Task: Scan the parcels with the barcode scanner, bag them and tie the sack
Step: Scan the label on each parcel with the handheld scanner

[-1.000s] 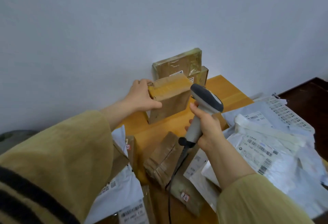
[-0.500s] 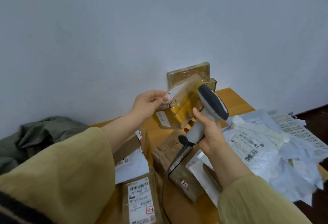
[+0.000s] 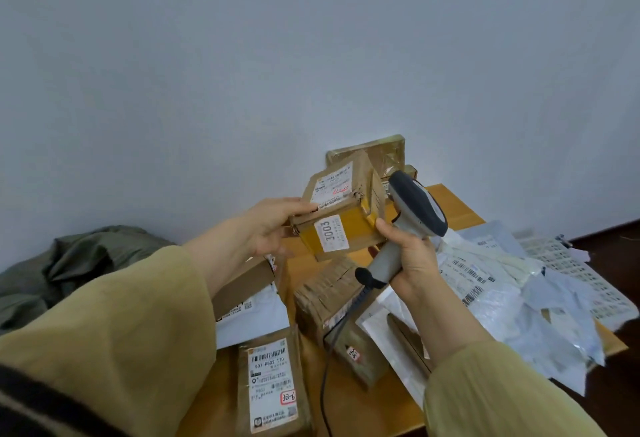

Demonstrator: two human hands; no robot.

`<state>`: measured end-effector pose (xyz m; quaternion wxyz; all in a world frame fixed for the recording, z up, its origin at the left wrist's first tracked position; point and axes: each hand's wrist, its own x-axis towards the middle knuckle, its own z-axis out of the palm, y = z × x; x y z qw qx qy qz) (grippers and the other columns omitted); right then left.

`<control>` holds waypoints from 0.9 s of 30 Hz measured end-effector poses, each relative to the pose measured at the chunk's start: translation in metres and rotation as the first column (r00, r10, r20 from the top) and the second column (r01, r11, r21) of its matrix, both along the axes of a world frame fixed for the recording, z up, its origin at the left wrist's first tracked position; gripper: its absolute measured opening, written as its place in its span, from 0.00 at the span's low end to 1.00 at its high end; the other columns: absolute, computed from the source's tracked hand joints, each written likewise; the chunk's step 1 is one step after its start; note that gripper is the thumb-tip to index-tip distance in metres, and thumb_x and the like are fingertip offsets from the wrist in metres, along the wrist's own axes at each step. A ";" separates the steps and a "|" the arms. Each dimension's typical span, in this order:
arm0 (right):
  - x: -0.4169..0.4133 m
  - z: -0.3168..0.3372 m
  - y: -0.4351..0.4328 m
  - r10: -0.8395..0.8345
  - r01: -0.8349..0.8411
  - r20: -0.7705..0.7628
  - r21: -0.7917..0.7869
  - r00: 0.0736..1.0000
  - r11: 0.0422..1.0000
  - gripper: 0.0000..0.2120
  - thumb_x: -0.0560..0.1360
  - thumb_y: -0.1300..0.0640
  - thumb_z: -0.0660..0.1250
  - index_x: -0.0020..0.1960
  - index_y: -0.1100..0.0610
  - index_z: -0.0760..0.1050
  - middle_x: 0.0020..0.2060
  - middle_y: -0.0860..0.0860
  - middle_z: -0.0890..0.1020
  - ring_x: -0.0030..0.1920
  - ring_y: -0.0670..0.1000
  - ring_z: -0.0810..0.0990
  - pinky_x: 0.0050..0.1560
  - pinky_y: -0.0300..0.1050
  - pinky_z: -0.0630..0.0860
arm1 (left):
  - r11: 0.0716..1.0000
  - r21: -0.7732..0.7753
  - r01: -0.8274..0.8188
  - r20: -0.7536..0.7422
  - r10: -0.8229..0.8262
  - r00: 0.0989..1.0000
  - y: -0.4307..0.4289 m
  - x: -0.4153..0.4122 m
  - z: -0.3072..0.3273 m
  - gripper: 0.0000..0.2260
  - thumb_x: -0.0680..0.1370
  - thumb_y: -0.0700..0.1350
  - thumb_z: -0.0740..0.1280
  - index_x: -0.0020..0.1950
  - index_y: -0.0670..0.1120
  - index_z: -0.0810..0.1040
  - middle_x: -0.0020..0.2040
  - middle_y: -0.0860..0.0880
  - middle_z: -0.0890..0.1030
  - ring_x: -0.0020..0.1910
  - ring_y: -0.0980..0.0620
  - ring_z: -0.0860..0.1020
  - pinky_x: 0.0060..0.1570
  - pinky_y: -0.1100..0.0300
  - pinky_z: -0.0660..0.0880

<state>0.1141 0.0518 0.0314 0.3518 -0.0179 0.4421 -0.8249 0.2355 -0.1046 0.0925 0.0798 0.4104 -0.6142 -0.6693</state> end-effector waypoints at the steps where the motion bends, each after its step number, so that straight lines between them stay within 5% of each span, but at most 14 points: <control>1: 0.001 0.000 0.000 0.004 -0.004 0.005 0.004 1.000 1.000 0.16 0.66 0.69 0.73 0.48 0.55 0.73 0.45 0.55 0.82 0.45 0.55 0.80 0.53 0.56 0.77 | 0.999 0.043 -0.021 -0.048 0.023 0.999 -0.002 0.001 0.000 0.20 0.73 0.46 0.71 0.64 0.49 0.74 0.58 0.44 0.78 0.57 0.43 0.76 0.63 0.29 0.62; 7: 0.010 0.002 0.002 0.015 -0.015 0.000 0.012 1.000 1.000 0.12 0.66 0.73 0.70 0.45 0.60 0.75 0.35 0.54 0.82 0.35 0.54 0.79 0.34 0.45 0.77 | 0.956 0.283 0.081 -0.218 -0.018 0.976 -0.013 0.014 -0.004 0.30 0.68 0.40 0.72 0.68 0.56 0.70 0.66 0.39 0.72 0.60 0.33 0.75 0.56 0.30 0.70; 11: 0.014 0.003 0.001 0.025 -0.026 0.047 0.020 0.999 0.999 0.27 0.63 0.72 0.72 0.62 0.65 0.72 0.50 0.60 0.83 0.41 0.56 0.83 0.32 0.46 0.80 | 0.925 0.350 0.147 -0.306 -0.036 0.951 -0.018 0.020 -0.004 0.26 0.70 0.38 0.70 0.65 0.54 0.71 0.63 0.41 0.77 0.57 0.40 0.79 0.52 0.43 0.78; 14: 0.016 0.007 0.000 0.030 -0.030 0.052 0.006 0.998 1.000 0.33 0.62 0.69 0.74 0.66 0.66 0.70 0.47 0.59 0.83 0.36 0.53 0.83 0.29 0.43 0.78 | 0.935 0.302 0.187 -0.238 -0.115 0.964 -0.021 0.026 0.000 0.26 0.67 0.42 0.75 0.63 0.53 0.72 0.54 0.41 0.81 0.51 0.42 0.80 0.44 0.57 0.78; 20: 0.018 0.016 -0.001 0.025 -0.024 -0.021 0.041 0.999 0.999 0.14 0.66 0.67 0.74 0.48 0.58 0.75 0.40 0.54 0.82 0.38 0.53 0.80 0.40 0.49 0.79 | 0.935 0.317 0.162 -0.230 -0.090 0.969 -0.026 0.032 -0.004 0.39 0.51 0.45 0.84 0.59 0.44 0.74 0.53 0.38 0.80 0.50 0.43 0.80 0.44 0.55 0.81; 23: 0.020 0.018 0.002 -0.012 0.031 -0.131 0.140 0.991 0.990 0.11 0.69 0.60 0.75 0.46 0.52 0.73 0.43 0.52 0.81 0.43 0.51 0.79 0.50 0.54 0.77 | 0.973 0.218 0.076 -0.242 -0.022 0.970 -0.027 0.031 0.004 0.27 0.59 0.41 0.81 0.56 0.42 0.77 0.54 0.40 0.79 0.54 0.45 0.78 0.46 0.55 0.81; 27: 0.027 0.023 0.009 0.052 -0.008 -0.220 0.199 0.974 0.980 0.08 0.72 0.56 0.73 0.46 0.56 0.76 0.39 0.55 0.82 0.38 0.52 0.81 0.45 0.50 0.79 | 0.997 0.058 -0.051 -0.163 0.060 0.985 -0.035 0.030 0.016 0.23 0.65 0.39 0.74 0.59 0.38 0.75 0.56 0.39 0.80 0.57 0.45 0.78 0.48 0.55 0.81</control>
